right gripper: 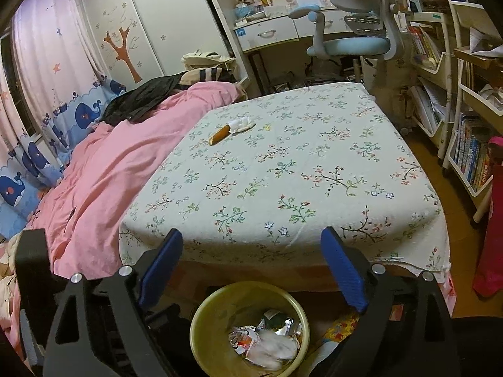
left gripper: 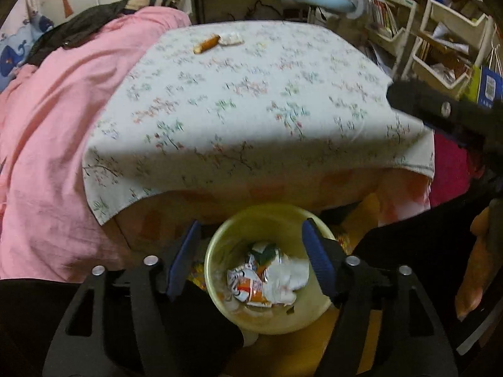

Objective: Collect trash
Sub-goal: 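Open both tools over the yellow bin, dropping the tissues, then bring both open tools back up over the last snack stick and tissue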

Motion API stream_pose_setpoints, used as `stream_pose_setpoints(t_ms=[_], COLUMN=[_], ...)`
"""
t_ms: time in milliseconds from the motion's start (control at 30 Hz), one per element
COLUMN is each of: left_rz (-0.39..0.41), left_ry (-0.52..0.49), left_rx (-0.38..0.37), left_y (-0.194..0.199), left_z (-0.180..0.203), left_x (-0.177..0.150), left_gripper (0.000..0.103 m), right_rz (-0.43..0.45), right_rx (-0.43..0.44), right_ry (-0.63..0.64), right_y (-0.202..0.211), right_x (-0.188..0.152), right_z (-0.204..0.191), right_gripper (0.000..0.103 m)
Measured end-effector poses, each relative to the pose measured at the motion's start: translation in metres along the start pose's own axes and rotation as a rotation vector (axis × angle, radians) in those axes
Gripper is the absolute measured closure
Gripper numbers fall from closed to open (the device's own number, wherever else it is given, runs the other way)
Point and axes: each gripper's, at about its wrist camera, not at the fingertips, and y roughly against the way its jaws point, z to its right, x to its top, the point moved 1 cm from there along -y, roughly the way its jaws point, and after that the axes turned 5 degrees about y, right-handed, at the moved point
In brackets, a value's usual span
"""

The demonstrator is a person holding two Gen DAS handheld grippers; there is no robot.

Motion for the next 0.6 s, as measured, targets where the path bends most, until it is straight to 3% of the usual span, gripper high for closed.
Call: stream_pose_setpoints(t_ms=[200,400,600], left_rz=[0.062,0.112,0.242], left_ry=[0.041,0.085,0.107], left_rx=[0.033,0.05,0.088], left_y=[0.009,0.015,0.034], left_z=[-0.01,-0.019,-0.032], left_x=[0.01,0.017,0.055], left_gripper=[0.028,0.026,0.022], right_rz=[0.0,-0.002,0.018], right_rx=[-0.006,-0.006,0.001], right_ry=[0.003,0.013,0.047], right_y=[0.0,-0.002,-0.005], right_x=[0.0,0.0,0.013], right_z=[0.0,-0.003,-0.008], right_gripper=[0.015,0.015,0.015])
